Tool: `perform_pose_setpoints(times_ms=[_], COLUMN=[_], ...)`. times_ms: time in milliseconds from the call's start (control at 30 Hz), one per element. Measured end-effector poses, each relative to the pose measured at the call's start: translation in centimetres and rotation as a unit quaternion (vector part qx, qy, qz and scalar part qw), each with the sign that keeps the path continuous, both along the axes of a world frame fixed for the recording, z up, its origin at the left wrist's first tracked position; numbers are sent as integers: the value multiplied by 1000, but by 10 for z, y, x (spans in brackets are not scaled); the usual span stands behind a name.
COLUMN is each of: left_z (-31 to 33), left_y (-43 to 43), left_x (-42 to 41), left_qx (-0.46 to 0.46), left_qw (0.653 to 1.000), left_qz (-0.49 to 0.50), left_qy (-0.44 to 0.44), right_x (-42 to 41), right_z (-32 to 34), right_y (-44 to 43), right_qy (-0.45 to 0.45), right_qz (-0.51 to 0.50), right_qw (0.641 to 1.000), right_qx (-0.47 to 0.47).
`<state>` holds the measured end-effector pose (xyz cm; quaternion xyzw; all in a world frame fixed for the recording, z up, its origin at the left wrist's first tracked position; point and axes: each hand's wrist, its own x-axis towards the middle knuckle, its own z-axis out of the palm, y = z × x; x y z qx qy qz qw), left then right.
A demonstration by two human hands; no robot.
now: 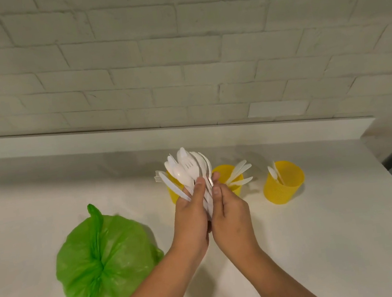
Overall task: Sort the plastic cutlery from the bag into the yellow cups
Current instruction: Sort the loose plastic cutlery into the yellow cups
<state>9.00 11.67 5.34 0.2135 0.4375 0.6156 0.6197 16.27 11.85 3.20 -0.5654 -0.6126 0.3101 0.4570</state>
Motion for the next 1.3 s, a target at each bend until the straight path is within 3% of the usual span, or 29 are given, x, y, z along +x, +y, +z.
perform_pose_setpoints(times_ms=[167, 500, 800, 1133, 1300], left_z=[-3, -6, -8, -6, -4], left_y=[4, 9, 6, 9, 9], left_x=[-6, -9, -12, -20, -23], left_qx=[-3, -26, -8, -11, -9], left_qw=[1000, 1000, 999, 1000, 998], left_qz=[19, 8, -4, 6, -20], left_qy=[-5, -5, -52, 24, 53], right_x=[1, 14, 9, 15, 23], right_z=[0, 1, -2, 0, 14], right_y=[7, 16, 20, 24, 27], right_qy=[-38, -96, -78, -77, -55], right_qz=[-39, 20, -14, -28, 54], right_qw=[998, 995, 997, 997, 997], right_qx=[12, 5, -4, 17, -18])
